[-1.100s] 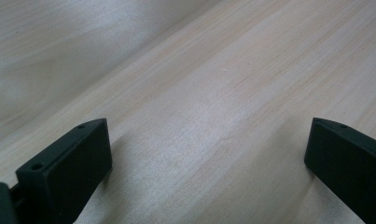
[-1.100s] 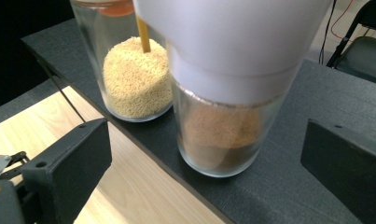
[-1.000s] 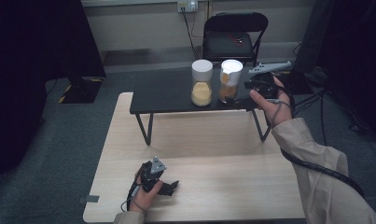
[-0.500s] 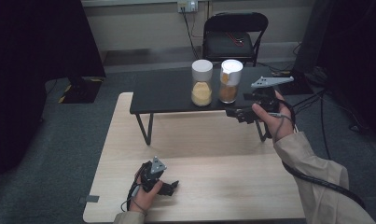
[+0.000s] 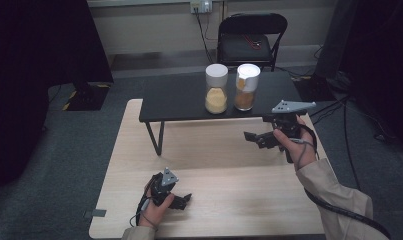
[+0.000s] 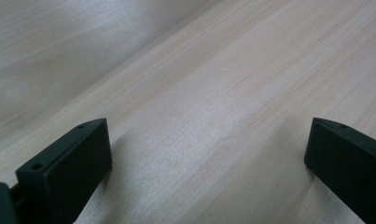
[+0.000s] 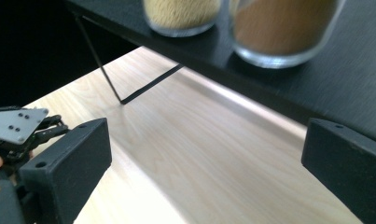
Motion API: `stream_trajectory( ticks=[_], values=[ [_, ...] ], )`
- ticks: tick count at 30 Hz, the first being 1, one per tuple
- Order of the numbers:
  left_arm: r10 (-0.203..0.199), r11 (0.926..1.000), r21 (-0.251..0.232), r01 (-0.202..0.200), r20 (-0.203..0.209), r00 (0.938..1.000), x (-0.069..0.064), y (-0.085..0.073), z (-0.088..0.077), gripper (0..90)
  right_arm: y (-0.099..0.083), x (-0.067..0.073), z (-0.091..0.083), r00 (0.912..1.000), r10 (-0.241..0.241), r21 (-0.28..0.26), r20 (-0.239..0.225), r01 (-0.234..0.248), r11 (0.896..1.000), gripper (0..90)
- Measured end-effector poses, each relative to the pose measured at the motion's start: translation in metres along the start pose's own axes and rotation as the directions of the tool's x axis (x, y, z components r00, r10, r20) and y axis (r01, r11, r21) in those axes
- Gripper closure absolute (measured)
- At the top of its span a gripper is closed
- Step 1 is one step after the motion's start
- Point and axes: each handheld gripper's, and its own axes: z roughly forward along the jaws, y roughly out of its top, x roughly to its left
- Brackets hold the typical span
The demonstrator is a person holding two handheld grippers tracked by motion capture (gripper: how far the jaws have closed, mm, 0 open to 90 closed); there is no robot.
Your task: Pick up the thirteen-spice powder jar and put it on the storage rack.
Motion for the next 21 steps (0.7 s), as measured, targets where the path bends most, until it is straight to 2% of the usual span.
stream_trajectory(
  ticks=[11,21],
  values=[
    [0.000,1.0000,0.000,0.000,0.000,1.0000,0.000,0.000,0.000,0.0,-0.033,-0.001,0.006,0.9992,0.020,0.001,-0.036,-0.020,1.000,0.3],
    [0.000,1.0000,0.000,0.000,0.000,1.0000,0.000,0.000,0.000,0.0,-0.049,-0.001,0.010,0.9987,0.002,0.018,-0.050,-0.001,1.000,0.5]
  ],
)
